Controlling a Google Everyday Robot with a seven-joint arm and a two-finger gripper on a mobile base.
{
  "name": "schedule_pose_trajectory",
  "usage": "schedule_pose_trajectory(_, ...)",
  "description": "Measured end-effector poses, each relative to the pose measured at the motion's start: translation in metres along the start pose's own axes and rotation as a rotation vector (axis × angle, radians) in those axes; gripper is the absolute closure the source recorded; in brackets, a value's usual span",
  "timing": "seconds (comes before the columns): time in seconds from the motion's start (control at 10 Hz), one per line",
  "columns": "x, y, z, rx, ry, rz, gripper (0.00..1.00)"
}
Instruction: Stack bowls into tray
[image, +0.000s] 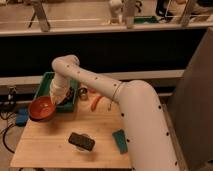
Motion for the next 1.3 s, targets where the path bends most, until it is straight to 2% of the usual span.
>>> schedule_pose_trajectory(0.1,-0.002,-0.017,-0.015,0.008,-0.012,-0.030,1.00)
schedule_pose_trajectory(0.3,-0.002,-0.043,-0.031,0.022,-0.031,-0.078,1.00)
schedule_pose_trajectory(0.4,-0.001,-0.055,-0.034,0.026,-0.038,-0.095,1.00)
schedule_pose_trajectory(0.7,0.017,-0.065,-0.038,0.031,-0.033,-0.094,1.00)
schedule_pose_trajectory(0.8,0.027,-0.068,-0.038,0.038,-0.019,-0.088,1.00)
schedule_pose_trajectory(1.0,0.049,-0.057,-0.043,0.066,0.038,-0.043,1.00)
schedule_pose_trajectory(1.3,0.063,-0.046,-0.041,0.100,0.111,0.030,1.00)
